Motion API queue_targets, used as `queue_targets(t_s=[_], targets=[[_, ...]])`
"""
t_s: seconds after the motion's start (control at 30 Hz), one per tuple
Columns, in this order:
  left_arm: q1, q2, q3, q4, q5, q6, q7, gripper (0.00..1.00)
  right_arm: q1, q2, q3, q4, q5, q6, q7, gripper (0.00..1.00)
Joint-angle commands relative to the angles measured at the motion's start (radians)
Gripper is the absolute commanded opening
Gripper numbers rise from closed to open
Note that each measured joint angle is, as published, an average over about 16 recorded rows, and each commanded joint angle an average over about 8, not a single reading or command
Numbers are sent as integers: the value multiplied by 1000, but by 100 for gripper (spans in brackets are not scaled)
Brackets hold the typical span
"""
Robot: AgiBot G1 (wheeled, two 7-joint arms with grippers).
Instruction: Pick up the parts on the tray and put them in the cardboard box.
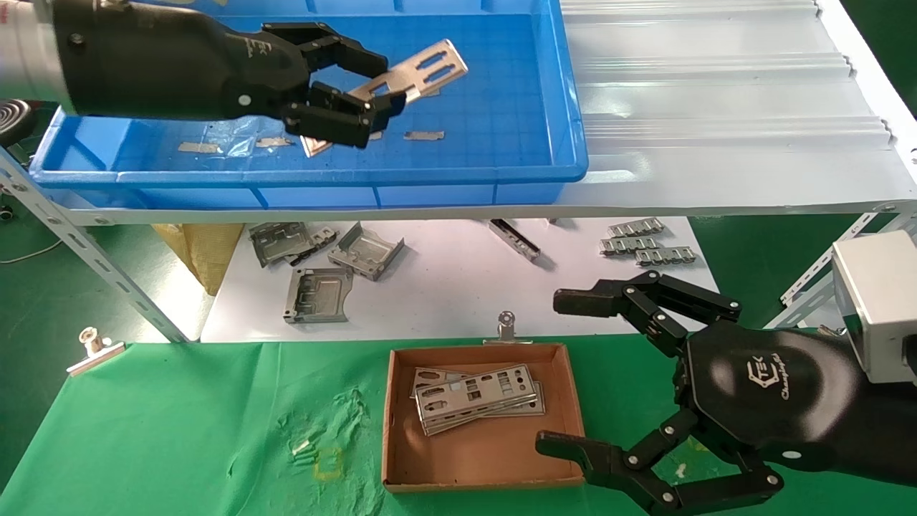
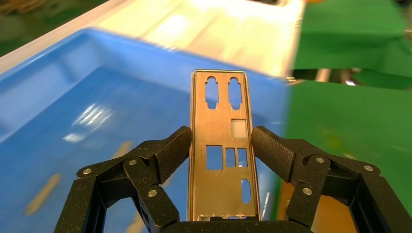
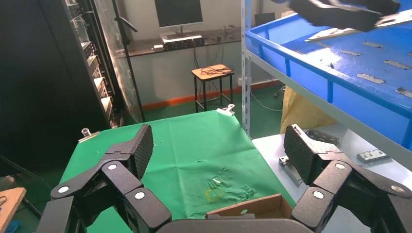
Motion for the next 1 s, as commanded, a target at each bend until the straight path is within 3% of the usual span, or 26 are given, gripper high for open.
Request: queue_targets(t_s=[0.03, 0.2, 0.5, 0.67, 1.0], targets=[[2, -9, -6, -11, -6, 54, 18, 0, 0, 0, 0, 0, 0, 0, 0, 100], [98, -39, 31, -190, -83, 87, 21, 0, 0, 0, 0, 0, 0, 0, 0, 100], [287, -180, 177, -625, -277, 57, -58, 0, 0, 0, 0, 0, 0, 0, 0, 100], [384, -138, 235, -654, -238, -33, -33, 0, 0, 0, 0, 0, 0, 0, 0, 100], [534, 4, 293, -555, -115, -254, 109, 0, 0, 0, 0, 0, 0, 0, 0, 100]])
